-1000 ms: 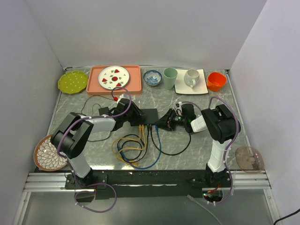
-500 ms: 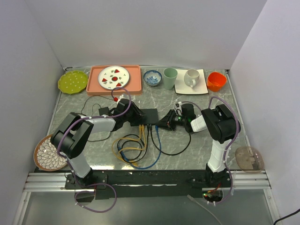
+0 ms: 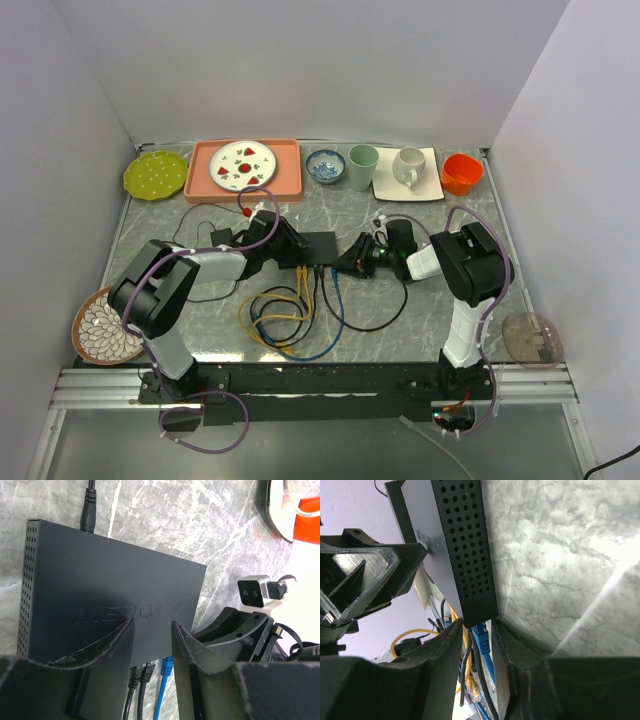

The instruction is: Pull the plug from the switch port

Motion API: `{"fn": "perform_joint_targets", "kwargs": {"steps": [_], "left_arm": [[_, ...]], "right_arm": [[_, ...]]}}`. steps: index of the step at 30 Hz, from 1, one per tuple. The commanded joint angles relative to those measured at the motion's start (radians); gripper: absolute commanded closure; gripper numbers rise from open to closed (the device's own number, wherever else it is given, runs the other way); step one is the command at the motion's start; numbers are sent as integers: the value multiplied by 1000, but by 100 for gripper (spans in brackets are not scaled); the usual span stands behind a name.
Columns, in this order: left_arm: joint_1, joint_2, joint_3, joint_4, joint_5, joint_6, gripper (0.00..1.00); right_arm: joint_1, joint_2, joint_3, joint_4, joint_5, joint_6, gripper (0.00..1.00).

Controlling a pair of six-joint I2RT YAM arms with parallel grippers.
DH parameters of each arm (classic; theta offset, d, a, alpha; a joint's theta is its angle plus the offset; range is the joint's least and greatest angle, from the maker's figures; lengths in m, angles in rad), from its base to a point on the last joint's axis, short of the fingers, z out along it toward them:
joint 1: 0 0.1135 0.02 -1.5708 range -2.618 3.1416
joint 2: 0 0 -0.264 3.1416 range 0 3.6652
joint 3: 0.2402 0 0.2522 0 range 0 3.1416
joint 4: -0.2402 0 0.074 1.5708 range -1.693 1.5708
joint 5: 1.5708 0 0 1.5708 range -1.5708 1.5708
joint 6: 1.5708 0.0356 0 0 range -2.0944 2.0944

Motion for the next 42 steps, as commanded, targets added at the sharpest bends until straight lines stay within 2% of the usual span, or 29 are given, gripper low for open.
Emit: {"fn": "perform_joint_targets", "kwargs": {"steps": [1,8,11,15,26,32,42], "left_arm": [[-1,13,-20,-12,8,-5,58],[-1,17,-15,-13,10,-2,58],[-1,17,-15,-13,11,-2,58],[-1,17,-15,-13,10,-2,58],[-1,9,-20,-10,13,-5,58],[-1,-31,-51,82,86,-22,57],[-17,-20,-46,120,148,-31,57]], "right_arm": [[11,13,-6,-168,141,-85,61],[18,22,0,-179,146,-92,60],[23,25,9,-194,150,-96,63],[21,24,23,-220,153,-104,78],[21,45,8,-188,153,-98,100],[26,59,-11,-185,169,-127,100],[54,54,-29,-228,267,-185,100]]}}
